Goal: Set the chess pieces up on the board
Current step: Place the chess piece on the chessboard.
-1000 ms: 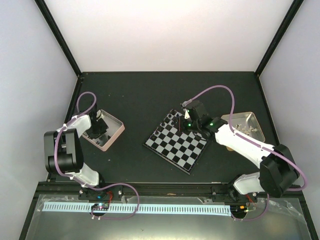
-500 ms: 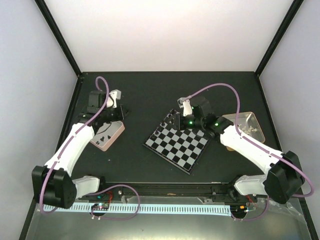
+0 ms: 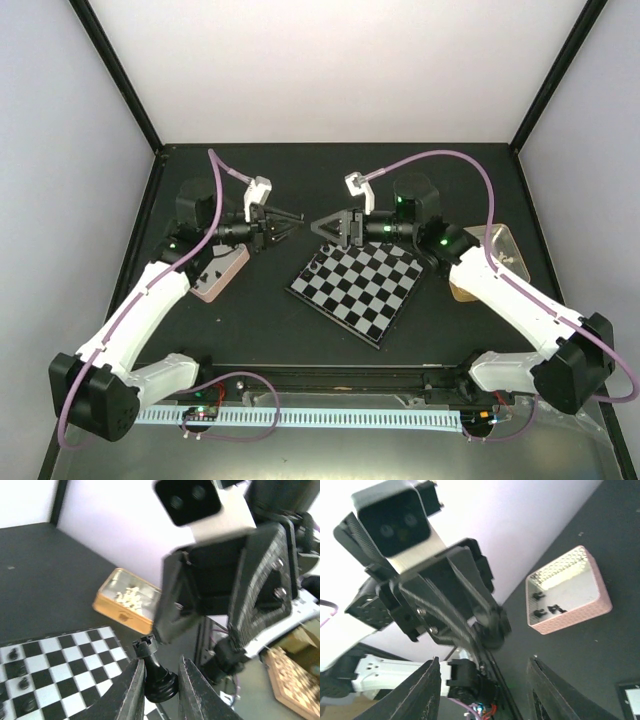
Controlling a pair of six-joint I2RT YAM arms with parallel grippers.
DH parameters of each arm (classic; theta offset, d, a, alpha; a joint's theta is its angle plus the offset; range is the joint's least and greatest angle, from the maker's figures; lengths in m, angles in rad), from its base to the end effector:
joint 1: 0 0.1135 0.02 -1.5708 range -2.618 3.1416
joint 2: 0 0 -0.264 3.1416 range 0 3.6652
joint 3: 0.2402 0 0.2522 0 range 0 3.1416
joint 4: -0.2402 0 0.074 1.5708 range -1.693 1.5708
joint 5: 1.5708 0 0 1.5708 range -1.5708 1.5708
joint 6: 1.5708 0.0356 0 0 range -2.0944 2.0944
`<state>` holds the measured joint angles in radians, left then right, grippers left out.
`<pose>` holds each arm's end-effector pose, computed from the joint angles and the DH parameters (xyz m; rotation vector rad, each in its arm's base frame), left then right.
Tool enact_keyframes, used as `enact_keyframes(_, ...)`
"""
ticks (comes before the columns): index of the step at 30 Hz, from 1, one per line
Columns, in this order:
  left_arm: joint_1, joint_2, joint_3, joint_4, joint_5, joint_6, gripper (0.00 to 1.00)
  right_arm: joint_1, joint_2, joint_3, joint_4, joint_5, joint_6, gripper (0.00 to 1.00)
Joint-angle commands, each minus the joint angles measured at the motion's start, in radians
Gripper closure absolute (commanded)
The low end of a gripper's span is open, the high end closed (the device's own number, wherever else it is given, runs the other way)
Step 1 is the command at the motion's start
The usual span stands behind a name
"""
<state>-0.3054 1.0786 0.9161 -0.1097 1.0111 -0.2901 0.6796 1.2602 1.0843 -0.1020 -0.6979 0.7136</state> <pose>0.2162 -0.0998 0.3408 0.7568 1.7633 -1.3301 0.2099 0.1990 0.3533 -0.5235 2.0420 1.5515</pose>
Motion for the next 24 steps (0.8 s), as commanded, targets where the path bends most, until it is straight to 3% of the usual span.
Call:
enact_keyframes(1, -0.031, -0.029, 0.016, 0.078, 0.192, 0.072, 0.83, 0.01, -0.001, 0.061, 0.04, -0.091, 0.055, 0.52)
enact_keyframes(20, -0.043, -0.053, 0.016, 0.059, 0.22, 0.116, 0.83, 0.047, 0.051, 0.152, -0.077, -0.095, -0.009, 0.6)
enact_keyframes(24, -0.043, -0.055, 0.016, 0.053, 0.213, 0.115, 0.83, 0.056, 0.062, 0.156, -0.097, -0.09, -0.026, 0.68)
